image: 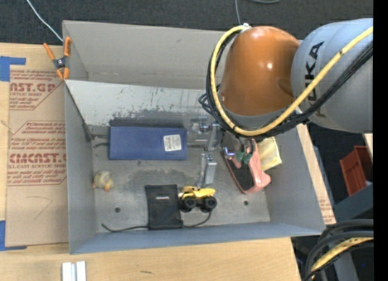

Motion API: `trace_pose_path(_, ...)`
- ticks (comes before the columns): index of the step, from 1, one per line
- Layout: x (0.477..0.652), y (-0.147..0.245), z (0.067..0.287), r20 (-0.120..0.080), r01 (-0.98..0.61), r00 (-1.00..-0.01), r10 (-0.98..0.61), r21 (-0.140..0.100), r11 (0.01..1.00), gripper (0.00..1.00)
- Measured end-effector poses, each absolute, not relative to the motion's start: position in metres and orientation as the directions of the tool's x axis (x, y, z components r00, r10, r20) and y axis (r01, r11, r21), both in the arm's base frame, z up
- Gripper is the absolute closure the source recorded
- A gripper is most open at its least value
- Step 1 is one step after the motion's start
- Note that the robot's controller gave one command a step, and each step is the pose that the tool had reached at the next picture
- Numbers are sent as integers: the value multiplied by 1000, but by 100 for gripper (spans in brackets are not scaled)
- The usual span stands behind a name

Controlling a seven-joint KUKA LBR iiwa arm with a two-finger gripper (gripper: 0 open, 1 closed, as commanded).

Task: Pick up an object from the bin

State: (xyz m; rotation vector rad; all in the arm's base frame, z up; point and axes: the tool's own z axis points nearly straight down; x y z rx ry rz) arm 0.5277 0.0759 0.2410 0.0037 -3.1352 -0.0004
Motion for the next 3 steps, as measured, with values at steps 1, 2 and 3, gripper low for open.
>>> trace_pose_path(1,529,75,246,-2,0,-1000,0,1,1000,0)
trace_pose_path(2,504,30,161,14,-70,-997,-70,-1,998,0)
trace_pose_path(3,495,42,131,1,-198,-980,-198,2,980,0)
